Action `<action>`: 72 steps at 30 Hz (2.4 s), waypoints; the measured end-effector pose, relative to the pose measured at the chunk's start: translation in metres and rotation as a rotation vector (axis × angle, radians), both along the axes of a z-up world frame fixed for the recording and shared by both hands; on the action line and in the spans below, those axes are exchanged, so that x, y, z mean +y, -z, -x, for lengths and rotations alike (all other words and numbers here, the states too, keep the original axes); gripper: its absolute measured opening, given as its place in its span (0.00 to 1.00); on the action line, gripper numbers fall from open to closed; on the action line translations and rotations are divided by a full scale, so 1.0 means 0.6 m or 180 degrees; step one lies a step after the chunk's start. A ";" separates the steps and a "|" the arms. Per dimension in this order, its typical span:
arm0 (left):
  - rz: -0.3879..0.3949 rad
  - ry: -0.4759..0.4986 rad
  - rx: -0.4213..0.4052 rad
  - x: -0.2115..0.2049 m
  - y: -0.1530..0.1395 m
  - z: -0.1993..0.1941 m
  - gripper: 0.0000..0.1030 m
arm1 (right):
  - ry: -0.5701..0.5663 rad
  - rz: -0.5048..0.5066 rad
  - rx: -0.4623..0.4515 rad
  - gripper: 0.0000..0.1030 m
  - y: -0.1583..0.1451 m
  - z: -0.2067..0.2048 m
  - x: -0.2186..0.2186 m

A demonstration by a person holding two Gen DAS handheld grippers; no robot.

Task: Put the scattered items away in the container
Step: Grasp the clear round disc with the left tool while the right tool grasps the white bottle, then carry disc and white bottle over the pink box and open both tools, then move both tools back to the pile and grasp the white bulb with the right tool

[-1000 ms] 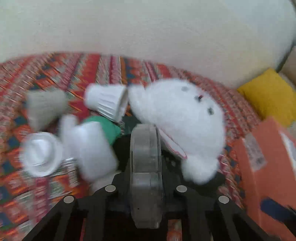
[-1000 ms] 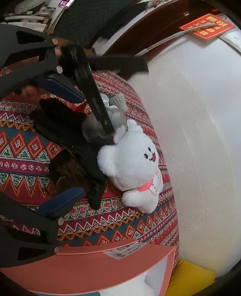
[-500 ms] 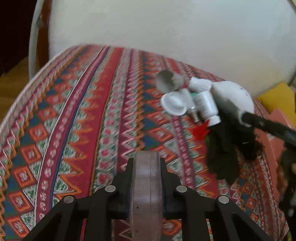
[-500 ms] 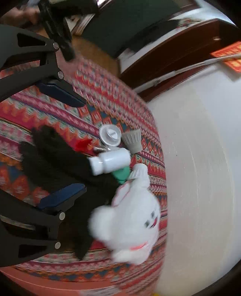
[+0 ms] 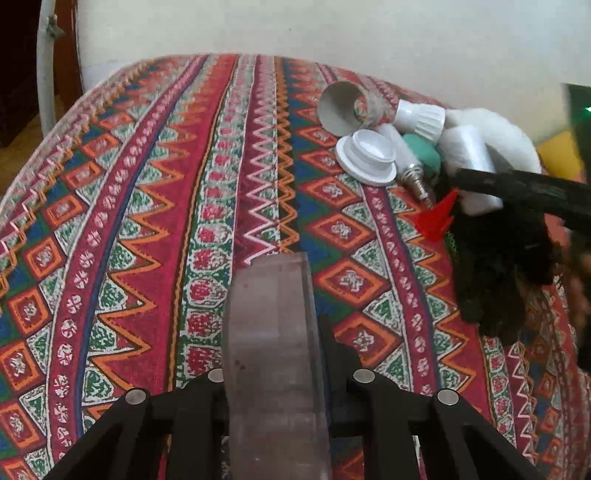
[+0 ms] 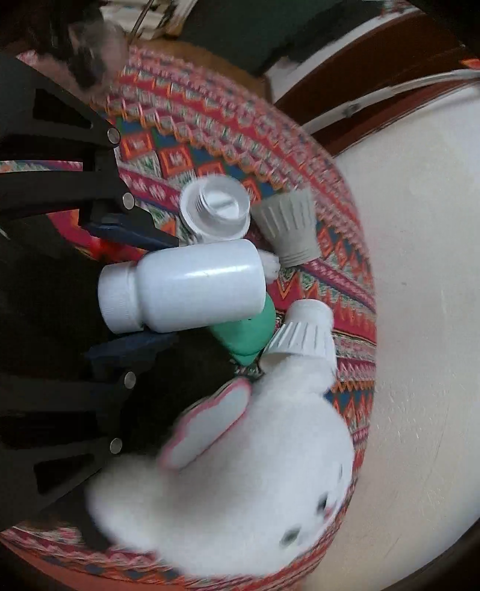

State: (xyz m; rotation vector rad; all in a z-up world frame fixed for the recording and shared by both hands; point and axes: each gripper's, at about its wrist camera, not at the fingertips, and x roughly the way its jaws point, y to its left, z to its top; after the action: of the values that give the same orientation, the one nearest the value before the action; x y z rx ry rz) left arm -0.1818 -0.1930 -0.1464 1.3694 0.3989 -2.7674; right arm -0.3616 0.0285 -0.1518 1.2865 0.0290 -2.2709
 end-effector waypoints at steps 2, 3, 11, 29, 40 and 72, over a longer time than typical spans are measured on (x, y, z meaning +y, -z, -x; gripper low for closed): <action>0.0108 0.0024 0.0220 0.019 -0.035 -0.021 0.16 | 0.0040 0.0134 0.0076 0.45 -0.026 -0.037 0.025; 0.0178 0.0041 0.0340 0.033 -0.058 -0.036 0.16 | 0.0023 0.0207 0.0160 0.45 -0.045 -0.067 0.037; 0.0726 0.0185 0.1045 0.159 -0.211 -0.134 0.16 | 0.0093 0.0835 0.0870 0.45 -0.208 -0.259 0.157; 0.0005 0.1827 0.1660 0.603 -0.426 -0.045 0.16 | 0.1974 0.0802 0.2345 0.45 -0.441 -0.457 0.588; 0.0112 0.2010 0.1478 0.765 -0.378 0.052 0.82 | 0.2598 0.0311 0.1766 0.83 -0.380 -0.379 0.767; 0.0401 0.0803 0.0389 0.089 -0.010 0.159 0.93 | 0.0243 0.0487 -0.0706 0.65 -0.052 0.013 -0.030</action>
State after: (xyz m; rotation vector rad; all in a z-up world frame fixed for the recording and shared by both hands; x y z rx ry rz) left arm -0.2772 -0.1397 -0.1402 1.3090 0.0543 -3.0259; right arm -0.3693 0.0102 -0.1209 1.4697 -0.2716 -2.1325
